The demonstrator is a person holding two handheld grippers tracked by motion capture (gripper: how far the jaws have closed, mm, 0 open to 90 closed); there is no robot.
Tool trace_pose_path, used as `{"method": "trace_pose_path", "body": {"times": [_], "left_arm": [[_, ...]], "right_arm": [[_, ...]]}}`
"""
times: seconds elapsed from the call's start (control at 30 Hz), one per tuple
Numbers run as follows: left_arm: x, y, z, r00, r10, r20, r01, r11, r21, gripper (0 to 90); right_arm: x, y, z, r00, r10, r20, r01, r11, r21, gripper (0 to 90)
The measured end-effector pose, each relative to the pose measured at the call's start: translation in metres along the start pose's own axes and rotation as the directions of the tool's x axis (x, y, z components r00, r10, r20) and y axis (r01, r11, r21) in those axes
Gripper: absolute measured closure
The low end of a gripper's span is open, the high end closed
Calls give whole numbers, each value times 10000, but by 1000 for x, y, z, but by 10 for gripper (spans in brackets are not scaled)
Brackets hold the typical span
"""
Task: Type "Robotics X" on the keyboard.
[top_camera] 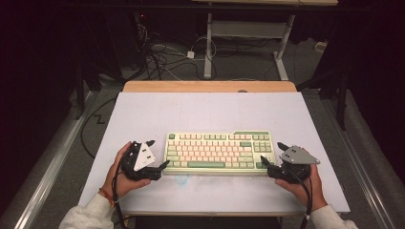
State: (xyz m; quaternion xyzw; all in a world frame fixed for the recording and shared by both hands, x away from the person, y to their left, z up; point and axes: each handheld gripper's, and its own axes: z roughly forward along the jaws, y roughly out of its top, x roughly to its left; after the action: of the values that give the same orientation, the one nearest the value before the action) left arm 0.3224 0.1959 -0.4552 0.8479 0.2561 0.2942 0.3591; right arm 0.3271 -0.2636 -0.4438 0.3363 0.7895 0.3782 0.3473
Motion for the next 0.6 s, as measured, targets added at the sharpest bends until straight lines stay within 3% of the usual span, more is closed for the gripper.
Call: {"method": "trace_pose_path", "body": {"times": [0.1, 0.27, 0.37, 0.6], "left_arm": [[-1, -8, -4, 9998, -82, -153, 85, 9999, 146, 157], [-4, -18, -10, 9997, -262, -15, 262, 9994, 226, 157], [-6, -22, -11, 9997, -231, 49, 229, 9990, 377, 157], [-9, -25, -11, 9994, -284, 217, 273, 9984, 487, 157]], "right_arm": [[-2, 6, 0, 9997, 123, -217, -122, 9999, 33, 283], [0, 19, 1, 9967, 165, -800, -168, 9999, -32, 334], [2, 25, 4, 9940, 145, -1083, -144, 9999, 10, 414], [16, 47, 20, 9826, -434, -1804, 459, 9989, 97, 710]]}}
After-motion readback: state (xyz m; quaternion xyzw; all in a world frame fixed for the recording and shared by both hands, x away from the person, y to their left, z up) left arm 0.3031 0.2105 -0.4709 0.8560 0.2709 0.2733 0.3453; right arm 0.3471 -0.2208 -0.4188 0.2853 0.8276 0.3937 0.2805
